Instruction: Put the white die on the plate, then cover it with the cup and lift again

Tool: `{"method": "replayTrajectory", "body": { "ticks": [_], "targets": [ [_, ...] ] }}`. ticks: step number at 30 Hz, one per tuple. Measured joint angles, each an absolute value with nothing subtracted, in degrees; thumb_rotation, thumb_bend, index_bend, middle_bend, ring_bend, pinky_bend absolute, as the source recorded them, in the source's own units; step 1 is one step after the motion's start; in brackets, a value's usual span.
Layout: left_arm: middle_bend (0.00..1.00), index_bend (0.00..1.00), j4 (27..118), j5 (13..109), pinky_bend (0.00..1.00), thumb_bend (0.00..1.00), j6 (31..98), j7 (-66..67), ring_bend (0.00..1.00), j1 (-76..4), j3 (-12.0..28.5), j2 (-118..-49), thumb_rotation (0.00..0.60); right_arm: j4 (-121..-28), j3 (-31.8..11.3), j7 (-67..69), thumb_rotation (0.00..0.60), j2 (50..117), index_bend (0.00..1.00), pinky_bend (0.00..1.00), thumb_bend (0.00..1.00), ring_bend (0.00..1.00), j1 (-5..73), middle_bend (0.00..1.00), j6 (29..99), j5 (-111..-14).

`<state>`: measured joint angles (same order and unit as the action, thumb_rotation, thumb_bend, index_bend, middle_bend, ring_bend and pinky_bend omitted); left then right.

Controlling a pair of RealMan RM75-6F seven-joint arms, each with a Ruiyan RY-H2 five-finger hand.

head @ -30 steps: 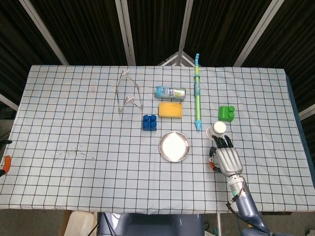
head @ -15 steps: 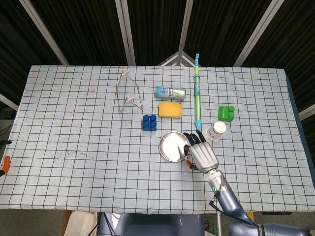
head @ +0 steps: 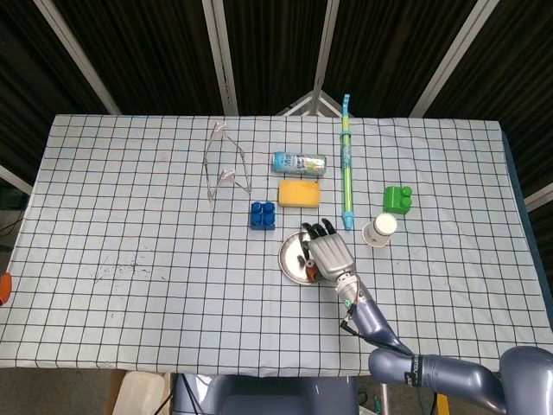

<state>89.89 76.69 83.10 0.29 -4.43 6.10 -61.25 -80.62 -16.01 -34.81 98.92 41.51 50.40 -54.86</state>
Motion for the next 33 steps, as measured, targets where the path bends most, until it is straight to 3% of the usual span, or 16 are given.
{"method": "replayTrajectory", "body": {
  "ticks": [4,10,13,20,33],
  "targets": [
    [0.0,0.28,89.68,76.21,0.12,0.7,83.21,0.05,0.0,-4.39,6.43,-61.3,0.6,-77.62,-16.16,-33.53,0.6,100.63,0.51,0.0,0.31,0.13,43.06,0.13,48.82,-54.55],
    [0.0,0.28,89.28,76.11,0.12,0.7,82.64,0.07,0.0,-4.75,6.51,-61.49,0.6,-73.98,-16.11,-32.57,0.6,102.74,0.14,0.0,0.1,0.13,44.62,0.12,48.52,-54.42],
    [0.0,0.28,89.12,75.96,0.12,0.7,82.77,-0.01,0.0,-4.72,6.66,-61.59,0.6,-74.12,-15.96,-32.45,0.6,102.63,0.04,0.0,0.04,0.13,44.81,0.12,49.29,-54.35],
    [0.0,0.28,89.12,76.1,0.12,0.7,82.71,0.18,0.0,-4.78,6.58,-61.67,0.6,-78.65,-16.39,-31.2,0.6,99.02,0.02,0.0,0.03,0.13,43.87,0.12,53.12,-55.54],
    [0.0,0.29,89.89,76.54,0.12,0.7,82.67,2.13,0.0,-4.97,6.18,-62.11,0.6,-88.5,-18.42,-29.76,0.6,81.12,0.14,0.0,0.03,0.19,37.64,0.15,59.78,-53.99]
  ]
}}
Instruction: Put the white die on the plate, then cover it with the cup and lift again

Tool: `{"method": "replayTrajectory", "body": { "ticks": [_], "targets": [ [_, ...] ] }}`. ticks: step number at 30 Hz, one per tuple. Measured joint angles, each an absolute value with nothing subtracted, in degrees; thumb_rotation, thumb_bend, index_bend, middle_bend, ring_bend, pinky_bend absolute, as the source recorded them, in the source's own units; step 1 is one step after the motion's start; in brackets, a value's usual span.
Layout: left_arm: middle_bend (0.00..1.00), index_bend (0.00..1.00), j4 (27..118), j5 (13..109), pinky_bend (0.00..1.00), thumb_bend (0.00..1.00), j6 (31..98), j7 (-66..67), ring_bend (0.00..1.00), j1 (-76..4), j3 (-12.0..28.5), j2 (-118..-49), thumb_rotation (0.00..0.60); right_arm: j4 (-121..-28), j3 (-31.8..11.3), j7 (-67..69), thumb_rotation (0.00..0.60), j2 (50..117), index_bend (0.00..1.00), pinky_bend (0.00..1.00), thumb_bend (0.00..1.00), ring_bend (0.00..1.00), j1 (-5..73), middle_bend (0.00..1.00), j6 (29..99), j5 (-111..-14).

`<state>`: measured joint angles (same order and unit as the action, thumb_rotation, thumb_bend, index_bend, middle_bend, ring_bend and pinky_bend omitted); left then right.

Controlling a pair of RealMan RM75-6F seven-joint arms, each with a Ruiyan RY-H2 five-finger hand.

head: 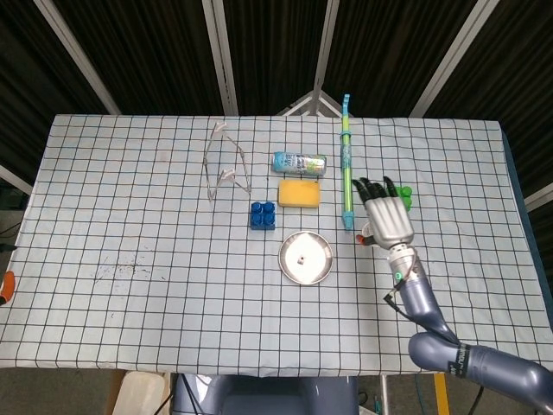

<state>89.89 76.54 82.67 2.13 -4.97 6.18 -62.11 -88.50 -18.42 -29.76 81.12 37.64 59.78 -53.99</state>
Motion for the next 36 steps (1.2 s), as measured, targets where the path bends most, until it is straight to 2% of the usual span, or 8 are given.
{"method": "replayTrajectory", "body": {
  "ticks": [5,17,24,36],
  "targets": [
    [0.0,0.29,90.3,76.18,0.12,0.7,82.72,3.33,0.0,-5.01,6.22,-62.36,0.6,-86.91,-17.32,-26.82,0.6,78.73,0.18,0.0,0.03,0.23,35.83,0.2,58.41,-52.36],
    [0.0,0.29,90.12,75.24,0.12,0.7,82.26,4.93,0.0,-5.42,6.53,-62.99,0.6,-78.43,-14.61,-19.83,0.6,81.1,0.2,0.0,0.03,0.25,36.18,0.22,53.46,-54.23],
    [0.0,0.29,90.06,75.12,0.12,0.7,82.05,5.68,0.0,-5.64,6.5,-63.3,0.6,-76.88,-14.2,-18.2,0.6,82.0,0.23,0.0,0.03,0.3,36.79,0.31,53.16,-55.88],
    [0.0,0.3,89.96,74.73,0.12,0.7,81.72,6.56,0.0,-5.9,6.52,-63.63,0.6,-74.54,-13.54,-17.14,0.6,83.29,0.31,0.0,0.11,0.31,37.39,0.35,52.94,-56.55]
  ]
}}
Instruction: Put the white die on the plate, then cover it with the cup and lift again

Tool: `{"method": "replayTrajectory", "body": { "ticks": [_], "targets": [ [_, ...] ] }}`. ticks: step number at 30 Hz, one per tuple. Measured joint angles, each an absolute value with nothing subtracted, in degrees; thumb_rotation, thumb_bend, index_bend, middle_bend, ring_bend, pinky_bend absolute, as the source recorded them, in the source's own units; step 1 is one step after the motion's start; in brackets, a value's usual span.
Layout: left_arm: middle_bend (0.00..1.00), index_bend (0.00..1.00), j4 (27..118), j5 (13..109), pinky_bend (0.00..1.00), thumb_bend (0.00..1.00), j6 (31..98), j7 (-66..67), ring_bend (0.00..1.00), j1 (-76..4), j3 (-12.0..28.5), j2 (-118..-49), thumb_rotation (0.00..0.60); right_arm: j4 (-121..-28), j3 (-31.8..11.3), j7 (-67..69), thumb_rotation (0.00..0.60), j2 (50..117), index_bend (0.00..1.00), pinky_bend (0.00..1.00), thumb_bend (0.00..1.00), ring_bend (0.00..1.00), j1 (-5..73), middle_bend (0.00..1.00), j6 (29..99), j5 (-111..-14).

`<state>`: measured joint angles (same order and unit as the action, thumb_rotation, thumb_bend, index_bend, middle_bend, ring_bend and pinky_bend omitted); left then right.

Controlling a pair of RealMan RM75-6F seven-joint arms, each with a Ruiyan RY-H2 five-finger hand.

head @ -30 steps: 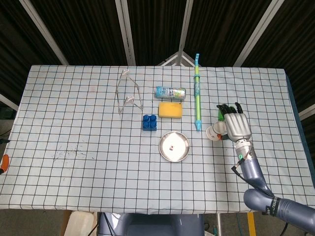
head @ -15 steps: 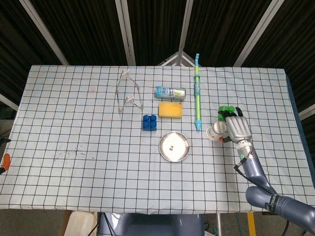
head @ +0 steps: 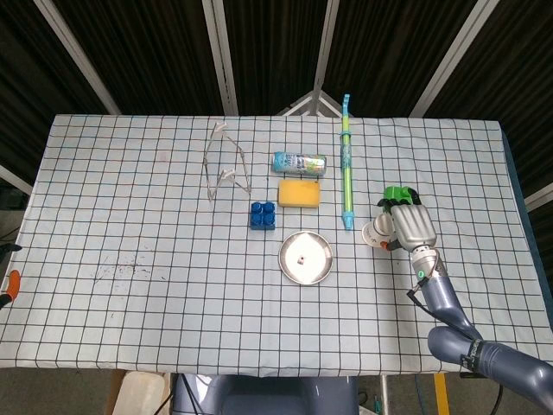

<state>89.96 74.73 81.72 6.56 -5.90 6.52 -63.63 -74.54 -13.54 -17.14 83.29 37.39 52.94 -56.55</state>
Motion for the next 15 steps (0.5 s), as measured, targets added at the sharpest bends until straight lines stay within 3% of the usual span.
{"method": "replayTrajectory", "body": {
  "ticks": [7,15],
  "targets": [
    [0.0,0.31,89.97,74.65,0.12,0.7,81.78,6.75,0.0,-5.91,6.52,-63.7,0.6,-73.66,-13.39,-17.02,0.6,83.86,0.39,0.0,0.19,0.31,37.67,0.39,53.15,-56.75],
    [0.0,0.31,89.91,74.63,0.12,0.7,81.77,6.66,0.0,-5.93,6.53,-63.69,0.6,-73.63,-13.38,-17.49,0.6,83.91,0.41,0.0,0.23,0.31,37.9,0.4,53.63,-56.79]
  ]
}}
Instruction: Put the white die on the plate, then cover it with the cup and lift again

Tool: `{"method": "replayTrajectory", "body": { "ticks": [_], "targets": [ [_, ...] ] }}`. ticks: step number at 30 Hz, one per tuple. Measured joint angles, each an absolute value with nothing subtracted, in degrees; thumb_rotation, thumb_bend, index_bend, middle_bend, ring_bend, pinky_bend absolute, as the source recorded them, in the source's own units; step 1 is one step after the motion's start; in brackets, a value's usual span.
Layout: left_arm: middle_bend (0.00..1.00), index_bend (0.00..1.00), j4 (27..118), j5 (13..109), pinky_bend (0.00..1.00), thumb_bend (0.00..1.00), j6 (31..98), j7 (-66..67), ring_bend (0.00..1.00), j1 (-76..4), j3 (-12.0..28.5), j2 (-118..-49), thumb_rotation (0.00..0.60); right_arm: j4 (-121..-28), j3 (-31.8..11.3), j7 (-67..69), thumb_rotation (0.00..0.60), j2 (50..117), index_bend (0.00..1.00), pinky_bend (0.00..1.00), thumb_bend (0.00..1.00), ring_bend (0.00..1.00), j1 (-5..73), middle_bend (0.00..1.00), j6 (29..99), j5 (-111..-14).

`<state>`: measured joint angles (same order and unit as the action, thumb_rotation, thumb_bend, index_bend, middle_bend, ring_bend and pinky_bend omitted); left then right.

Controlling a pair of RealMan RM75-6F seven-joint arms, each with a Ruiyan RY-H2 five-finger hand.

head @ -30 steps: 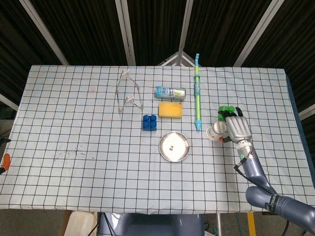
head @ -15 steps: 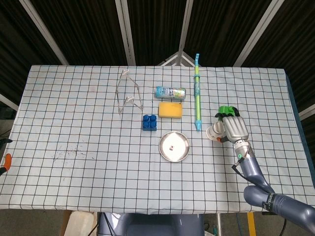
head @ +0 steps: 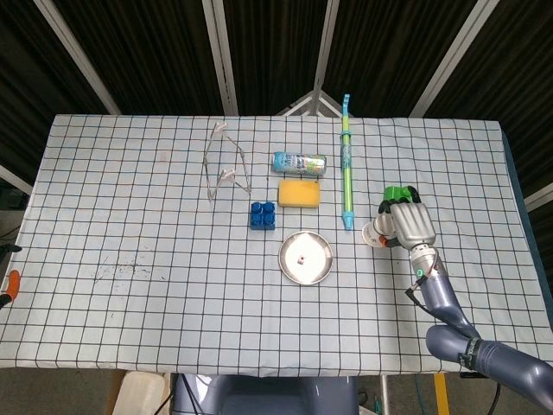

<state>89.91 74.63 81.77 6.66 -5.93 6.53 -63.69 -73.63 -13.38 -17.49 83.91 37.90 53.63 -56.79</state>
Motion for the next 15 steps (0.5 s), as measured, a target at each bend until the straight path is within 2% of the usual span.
{"method": "replayTrajectory", "body": {
  "ticks": [15],
  "targets": [
    [0.0,0.31,89.96,74.66,0.12,0.7,81.73,6.81,0.0,-5.94,6.42,-63.69,0.6,-74.66,-13.3,-19.15,0.6,83.12,0.43,0.0,0.24,0.31,38.13,0.42,53.75,-55.44]
  ]
}}
